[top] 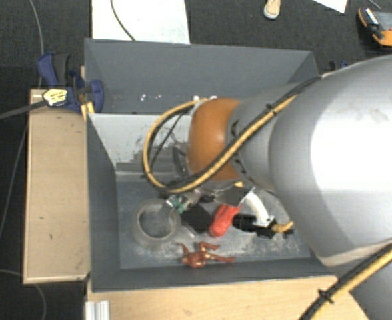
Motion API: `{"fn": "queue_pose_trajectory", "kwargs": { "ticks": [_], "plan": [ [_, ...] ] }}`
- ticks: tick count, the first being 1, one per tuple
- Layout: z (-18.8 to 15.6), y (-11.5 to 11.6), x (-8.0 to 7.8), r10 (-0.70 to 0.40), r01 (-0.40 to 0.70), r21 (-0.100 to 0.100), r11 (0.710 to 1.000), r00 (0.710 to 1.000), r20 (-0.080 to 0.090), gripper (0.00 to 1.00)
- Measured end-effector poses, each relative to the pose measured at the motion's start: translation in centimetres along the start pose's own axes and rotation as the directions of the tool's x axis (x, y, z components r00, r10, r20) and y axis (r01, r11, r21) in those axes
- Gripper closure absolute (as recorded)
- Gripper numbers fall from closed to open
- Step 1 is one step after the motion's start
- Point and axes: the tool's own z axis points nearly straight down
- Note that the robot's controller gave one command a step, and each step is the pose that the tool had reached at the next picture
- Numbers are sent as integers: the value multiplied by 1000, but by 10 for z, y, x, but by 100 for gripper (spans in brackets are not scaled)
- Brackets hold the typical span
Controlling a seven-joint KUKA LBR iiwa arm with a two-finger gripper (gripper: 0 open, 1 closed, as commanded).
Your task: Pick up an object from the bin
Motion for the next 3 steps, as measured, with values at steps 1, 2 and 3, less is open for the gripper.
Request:
{"fn": "queue_pose_trajectory", "kwargs": {
  "ticks": [1,2,3],
  "plan": [
    [-35,2,-1,-3,3,-5,1000,1000,3,100],
    [-63,2,-1,-6,6,0,1000,1000,1,100],
    [-85,3,-2,-10,10,-4,1000,1000,3,100]
  ]
}}
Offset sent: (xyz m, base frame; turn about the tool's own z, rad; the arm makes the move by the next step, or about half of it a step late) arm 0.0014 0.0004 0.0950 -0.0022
